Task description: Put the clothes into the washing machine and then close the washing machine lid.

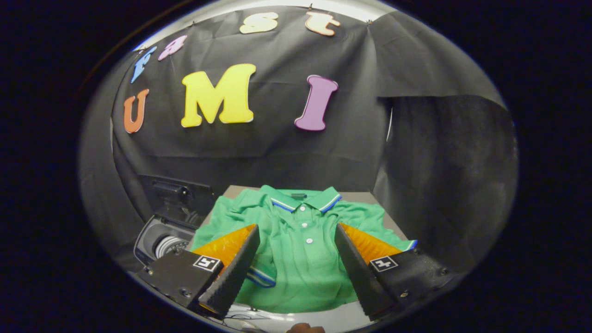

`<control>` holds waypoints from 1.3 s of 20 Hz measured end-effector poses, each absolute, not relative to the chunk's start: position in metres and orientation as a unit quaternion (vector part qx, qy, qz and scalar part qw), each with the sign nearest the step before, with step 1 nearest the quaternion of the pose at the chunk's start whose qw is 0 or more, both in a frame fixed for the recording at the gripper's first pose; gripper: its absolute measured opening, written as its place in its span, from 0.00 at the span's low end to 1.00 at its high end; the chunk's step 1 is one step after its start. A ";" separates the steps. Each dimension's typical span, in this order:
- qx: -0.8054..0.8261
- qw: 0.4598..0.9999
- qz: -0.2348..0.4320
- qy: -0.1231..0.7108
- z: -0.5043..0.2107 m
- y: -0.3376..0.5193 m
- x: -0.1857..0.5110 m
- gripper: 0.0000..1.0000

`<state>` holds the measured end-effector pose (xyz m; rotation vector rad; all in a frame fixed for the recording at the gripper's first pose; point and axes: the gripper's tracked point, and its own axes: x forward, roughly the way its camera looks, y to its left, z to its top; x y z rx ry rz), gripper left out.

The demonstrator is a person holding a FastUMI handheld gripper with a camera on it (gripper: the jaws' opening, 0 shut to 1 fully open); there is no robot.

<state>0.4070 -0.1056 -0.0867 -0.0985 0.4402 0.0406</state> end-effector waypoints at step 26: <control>0.003 0.915 0.079 0.395 -0.136 -0.096 0.438 0.06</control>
